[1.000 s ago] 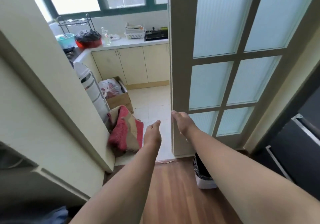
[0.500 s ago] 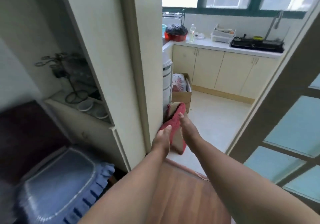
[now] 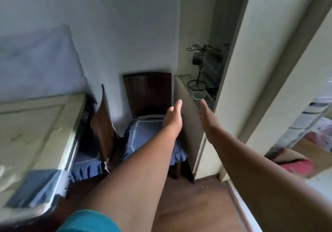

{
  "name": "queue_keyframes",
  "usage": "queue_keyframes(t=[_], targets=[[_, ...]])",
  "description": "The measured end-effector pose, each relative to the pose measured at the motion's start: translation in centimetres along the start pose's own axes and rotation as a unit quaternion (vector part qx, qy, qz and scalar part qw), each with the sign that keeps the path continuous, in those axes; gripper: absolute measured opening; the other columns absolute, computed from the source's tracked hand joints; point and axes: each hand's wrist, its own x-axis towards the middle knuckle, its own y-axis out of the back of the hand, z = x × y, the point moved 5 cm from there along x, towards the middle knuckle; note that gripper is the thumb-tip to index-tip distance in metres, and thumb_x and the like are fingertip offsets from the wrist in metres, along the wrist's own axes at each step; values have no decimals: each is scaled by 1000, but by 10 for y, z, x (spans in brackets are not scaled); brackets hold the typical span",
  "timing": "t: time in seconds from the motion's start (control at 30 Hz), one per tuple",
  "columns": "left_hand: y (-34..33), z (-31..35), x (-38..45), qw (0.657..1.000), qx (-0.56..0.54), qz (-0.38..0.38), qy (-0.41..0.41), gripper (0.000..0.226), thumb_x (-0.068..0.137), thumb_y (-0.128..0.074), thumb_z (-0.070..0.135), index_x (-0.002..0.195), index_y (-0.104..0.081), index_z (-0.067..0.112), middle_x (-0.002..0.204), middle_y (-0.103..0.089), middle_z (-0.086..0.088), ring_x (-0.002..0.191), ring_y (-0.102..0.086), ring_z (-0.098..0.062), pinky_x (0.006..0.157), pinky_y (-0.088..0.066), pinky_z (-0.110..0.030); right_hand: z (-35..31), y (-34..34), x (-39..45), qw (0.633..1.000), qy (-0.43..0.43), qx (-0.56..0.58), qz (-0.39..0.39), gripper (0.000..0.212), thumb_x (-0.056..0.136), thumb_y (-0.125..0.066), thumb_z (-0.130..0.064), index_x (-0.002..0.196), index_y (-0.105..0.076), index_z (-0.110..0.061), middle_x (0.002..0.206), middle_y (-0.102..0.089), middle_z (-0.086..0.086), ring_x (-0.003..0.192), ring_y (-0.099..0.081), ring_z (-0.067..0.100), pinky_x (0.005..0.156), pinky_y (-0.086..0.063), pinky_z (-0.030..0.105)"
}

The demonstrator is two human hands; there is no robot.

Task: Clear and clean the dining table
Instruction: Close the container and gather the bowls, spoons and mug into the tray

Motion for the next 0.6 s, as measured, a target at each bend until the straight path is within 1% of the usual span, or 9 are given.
queue_keyframes(t=[0.07, 0.13, 0.2, 0.27, 0.33, 0.4, 0.43, 0.5, 0.6], targets=[[29, 1, -6, 999, -8, 41, 5, 64, 96, -38, 59, 139, -48, 14, 145, -48, -9, 132, -44, -27, 104, -31, -35, -8, -28, 2, 999, 19, 5, -42, 109, 56, -34, -90, 140, -51, -23, 141, -54, 1, 132, -48, 22, 114, -34, 47], [56, -4, -18, 996, -13, 85, 7, 65, 96, -37, 60, 140, -48, 14, 145, -48, -9, 133, -44, -28, 105, -31, -37, -13, -56, -3, 996, 21, 12, -88, 110, 57, -34, -90, 144, -46, -24, 146, -50, 2, 135, -45, 23, 114, -32, 48], [82, -13, -30, 991, -26, 129, 10, 63, 97, -39, 58, 139, -49, 13, 144, -49, -10, 132, -44, -27, 104, -31, -33, -13, -81, -9, 992, 8, -3, -126, 109, 59, -32, -90, 146, -42, -24, 149, -47, 2, 137, -43, 25, 114, -31, 50], [106, -26, -43, 986, -44, 157, 25, 60, 97, -40, 57, 140, -49, 15, 143, -49, -7, 131, -45, -25, 99, -30, -30, -12, -107, -19, 987, 5, -19, -162, 109, 60, -31, -90, 146, -41, -25, 149, -45, 3, 136, -42, 26, 113, -31, 51], [133, -38, -59, 980, -54, 189, 34, 57, 98, -40, 54, 138, -51, 15, 141, -51, -7, 130, -46, -24, 99, -31, -28, -11, -134, -36, 980, 4, -31, -196, 98, 69, -32, -87, 144, -43, -25, 147, -47, 4, 133, -44, 28, 112, -33, 50], [160, -51, -76, 969, -71, 231, 44, 57, 96, -42, 56, 137, -53, 16, 140, -52, -8, 129, -47, -25, 107, -33, -32, -9, -160, -55, 972, 16, -42, -229, 80, 85, -33, -77, 143, -44, -23, 145, -49, 5, 132, -45, 28, 108, -34, 43], [172, -58, -85, 964, -84, 250, 46, 58, 95, -42, 57, 135, -54, 17, 139, -53, -7, 128, -48, -25, 109, -34, -35, -7, -173, -63, 969, 22, -50, -242, 74, 91, -32, -72, 143, -44, -21, 145, -49, 5, 133, -44, 27, 107, -32, 41], [193, -72, -103, 955, -102, 275, 47, 57, 94, -43, 59, 134, -55, 20, 138, -55, -3, 126, -50, -24, 108, -36, -36, 0, -198, -78, 961, 25, -68, -268, 74, 93, -33, -70, 146, -42, -20, 148, -47, 3, 137, -41, 25, 110, -28, 40], [228, -93, -125, 939, -123, 316, 62, 56, 96, -42, 56, 137, -52, 18, 138, -52, 0, 129, -47, -23, 106, -32, -30, 4, -231, -104, 949, 44, -79, -301, 71, 94, -35, -67, 144, -44, -18, 146, -49, 4, 136, -42, 24, 111, -27, 37]])
